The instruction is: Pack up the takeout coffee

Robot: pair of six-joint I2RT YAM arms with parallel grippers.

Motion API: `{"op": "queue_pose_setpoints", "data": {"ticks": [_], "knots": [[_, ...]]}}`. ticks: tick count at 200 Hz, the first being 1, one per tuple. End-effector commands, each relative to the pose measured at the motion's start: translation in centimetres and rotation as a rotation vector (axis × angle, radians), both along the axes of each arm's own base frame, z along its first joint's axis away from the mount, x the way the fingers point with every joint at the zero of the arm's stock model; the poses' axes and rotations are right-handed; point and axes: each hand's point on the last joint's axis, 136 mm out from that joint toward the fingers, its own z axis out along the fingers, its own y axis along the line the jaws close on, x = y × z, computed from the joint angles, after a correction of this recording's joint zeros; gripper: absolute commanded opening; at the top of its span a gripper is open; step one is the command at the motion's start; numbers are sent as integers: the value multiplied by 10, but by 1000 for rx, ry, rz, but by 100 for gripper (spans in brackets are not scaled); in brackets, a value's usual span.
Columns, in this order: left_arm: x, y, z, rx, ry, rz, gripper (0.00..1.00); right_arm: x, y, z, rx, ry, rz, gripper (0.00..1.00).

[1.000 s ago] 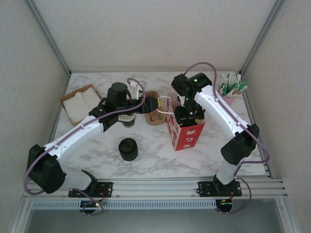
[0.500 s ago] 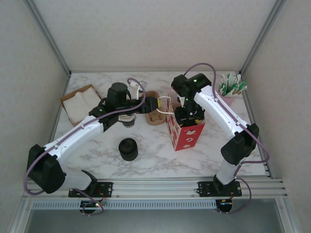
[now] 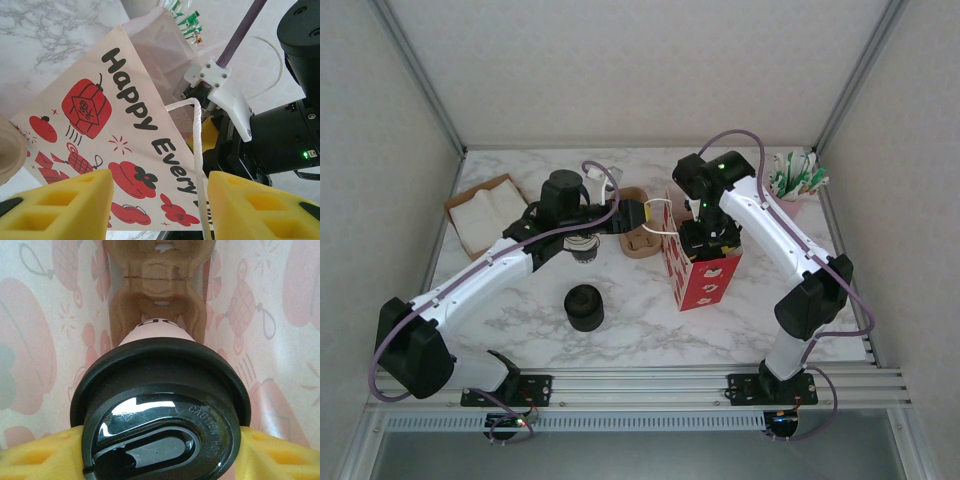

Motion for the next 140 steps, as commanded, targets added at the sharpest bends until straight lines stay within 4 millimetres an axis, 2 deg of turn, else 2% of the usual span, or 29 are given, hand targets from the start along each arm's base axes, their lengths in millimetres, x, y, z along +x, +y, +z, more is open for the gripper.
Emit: {"op": "queue_pose_setpoints", "data": {"ticks": [1,140], "knots": [[3,4,7,-11,-25,7,52,-4,-2,-4,-5,35,-1,68],[3,3,7,-11,-23,7,52,-3,0,-6,-6,42,5,68]]}}
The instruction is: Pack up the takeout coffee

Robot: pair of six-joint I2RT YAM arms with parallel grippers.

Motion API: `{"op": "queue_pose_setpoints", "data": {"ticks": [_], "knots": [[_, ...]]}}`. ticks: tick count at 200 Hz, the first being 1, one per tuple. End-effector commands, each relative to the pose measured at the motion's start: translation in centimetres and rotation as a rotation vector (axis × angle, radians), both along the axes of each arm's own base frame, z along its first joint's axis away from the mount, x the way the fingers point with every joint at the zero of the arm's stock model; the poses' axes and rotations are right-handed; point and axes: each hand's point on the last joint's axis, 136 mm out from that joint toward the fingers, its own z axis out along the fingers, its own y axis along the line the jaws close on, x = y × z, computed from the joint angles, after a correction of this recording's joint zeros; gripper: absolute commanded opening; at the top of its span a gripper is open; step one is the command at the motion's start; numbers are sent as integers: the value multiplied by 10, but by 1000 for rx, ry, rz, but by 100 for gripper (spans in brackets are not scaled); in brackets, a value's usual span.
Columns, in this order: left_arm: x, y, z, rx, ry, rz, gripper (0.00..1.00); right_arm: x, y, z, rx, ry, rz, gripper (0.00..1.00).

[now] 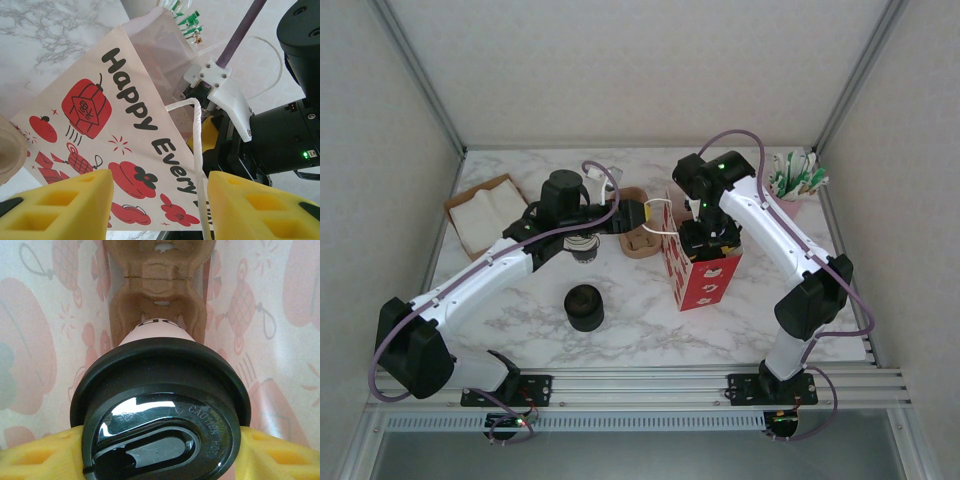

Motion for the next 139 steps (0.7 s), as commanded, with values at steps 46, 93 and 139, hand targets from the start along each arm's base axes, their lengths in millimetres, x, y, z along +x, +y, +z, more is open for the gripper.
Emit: {"op": "queue_pose_setpoints", "data": {"ticks": [46,93,139], "knots": [[3,3,5,-9,-22,9,52,2,2,-4,8,10,10,67],[4,3,6,-11,-20,10,52,4,2,0,26,-31,15,67],[4,3,4,-10,-14,11,52,5,4,-3,31,-36,15,67]]}}
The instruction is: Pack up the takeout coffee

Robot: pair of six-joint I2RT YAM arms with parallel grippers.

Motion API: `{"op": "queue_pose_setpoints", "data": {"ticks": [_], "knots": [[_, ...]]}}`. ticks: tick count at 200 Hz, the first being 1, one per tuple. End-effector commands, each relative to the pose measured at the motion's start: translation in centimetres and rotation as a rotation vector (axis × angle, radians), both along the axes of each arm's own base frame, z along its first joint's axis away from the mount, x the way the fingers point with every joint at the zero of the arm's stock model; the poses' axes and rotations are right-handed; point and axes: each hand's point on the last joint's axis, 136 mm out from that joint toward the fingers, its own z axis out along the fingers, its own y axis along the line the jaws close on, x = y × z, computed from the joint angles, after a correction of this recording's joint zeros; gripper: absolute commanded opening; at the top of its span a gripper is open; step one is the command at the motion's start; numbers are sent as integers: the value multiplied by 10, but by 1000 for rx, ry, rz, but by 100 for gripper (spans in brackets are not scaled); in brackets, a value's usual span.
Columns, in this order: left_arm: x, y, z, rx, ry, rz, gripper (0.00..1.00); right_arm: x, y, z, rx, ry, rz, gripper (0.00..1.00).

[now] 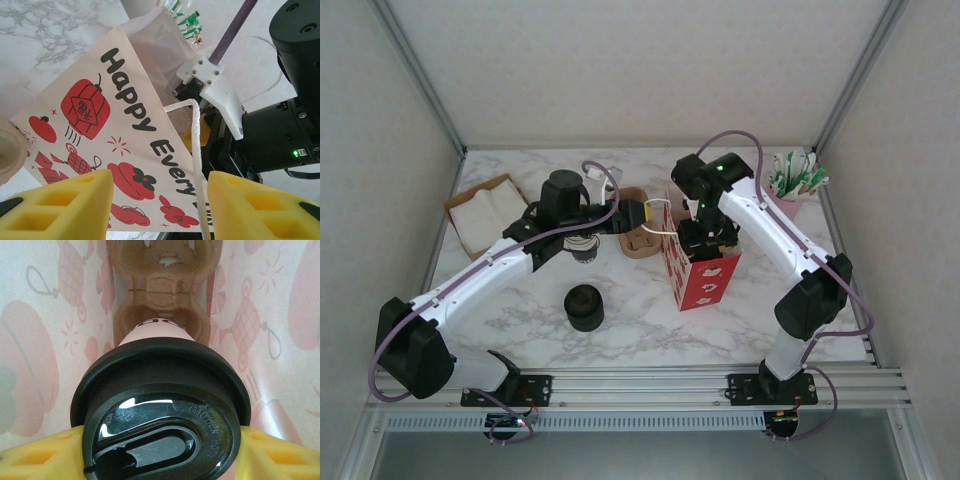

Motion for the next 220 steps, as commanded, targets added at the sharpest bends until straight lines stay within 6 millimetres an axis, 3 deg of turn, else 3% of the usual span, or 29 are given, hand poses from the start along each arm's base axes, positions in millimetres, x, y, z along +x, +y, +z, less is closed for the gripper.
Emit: {"op": "queue_pose_setpoints", "data": {"ticks": [1,220], "knots": [[4,3,4,-11,-15,10,52,-2,-2,3,14,-11,8,67],[5,2,5,-11,-16,11,52,-4,-2,0,4,11,5,67]]}}
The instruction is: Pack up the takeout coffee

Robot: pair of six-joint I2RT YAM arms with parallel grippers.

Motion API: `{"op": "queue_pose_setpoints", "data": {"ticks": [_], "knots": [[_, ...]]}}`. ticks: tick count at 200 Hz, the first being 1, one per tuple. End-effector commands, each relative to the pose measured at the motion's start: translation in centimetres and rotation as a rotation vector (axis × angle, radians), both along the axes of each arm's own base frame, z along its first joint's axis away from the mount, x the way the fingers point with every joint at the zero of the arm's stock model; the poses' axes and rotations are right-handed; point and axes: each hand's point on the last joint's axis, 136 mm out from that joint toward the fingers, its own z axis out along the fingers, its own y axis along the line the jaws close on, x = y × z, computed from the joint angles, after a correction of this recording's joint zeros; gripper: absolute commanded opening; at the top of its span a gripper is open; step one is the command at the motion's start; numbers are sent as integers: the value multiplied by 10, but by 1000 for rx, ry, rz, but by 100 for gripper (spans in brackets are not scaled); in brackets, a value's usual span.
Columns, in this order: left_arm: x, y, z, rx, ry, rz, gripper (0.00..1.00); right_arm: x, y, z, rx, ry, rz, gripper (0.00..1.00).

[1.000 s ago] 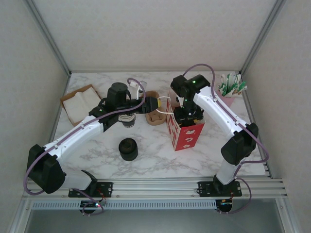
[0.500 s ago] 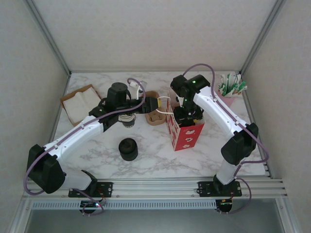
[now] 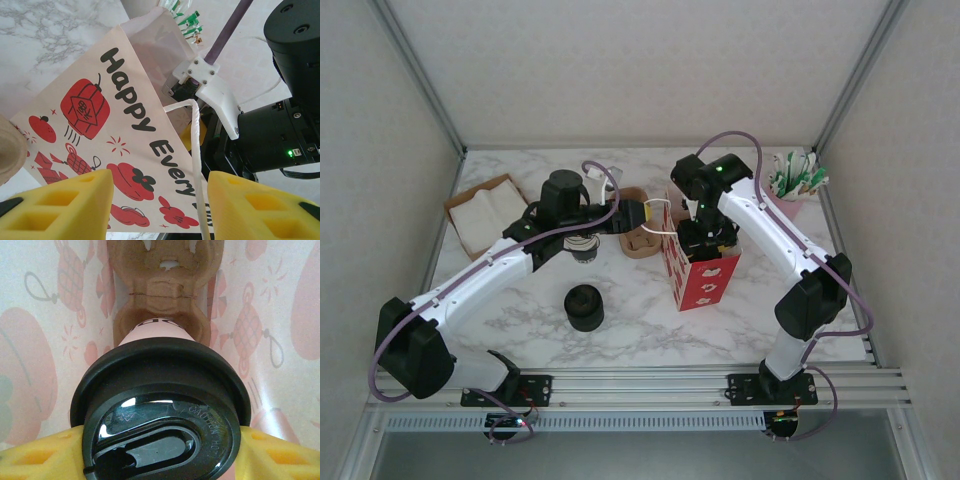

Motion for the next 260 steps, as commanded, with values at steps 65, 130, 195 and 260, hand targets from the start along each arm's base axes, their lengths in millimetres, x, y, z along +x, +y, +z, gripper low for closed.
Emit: {"op": "queue_pose_setpoints", "data": {"ticks": [65,130,195,260], "knots": [[5,2,3,-11,-13,12,52,-5,-8,-13,-37,43,-8,67],[5,2,3,-11,-14,9,52,-3,-6,-13,-31,38,-7,67],[5,2,4,-12,-13,9,52,-3,-6,-12,-25,38,-9,67],[5,2,4,-12,-13,12,52,-3,-5,-13,-23,38,-8,67]]}}
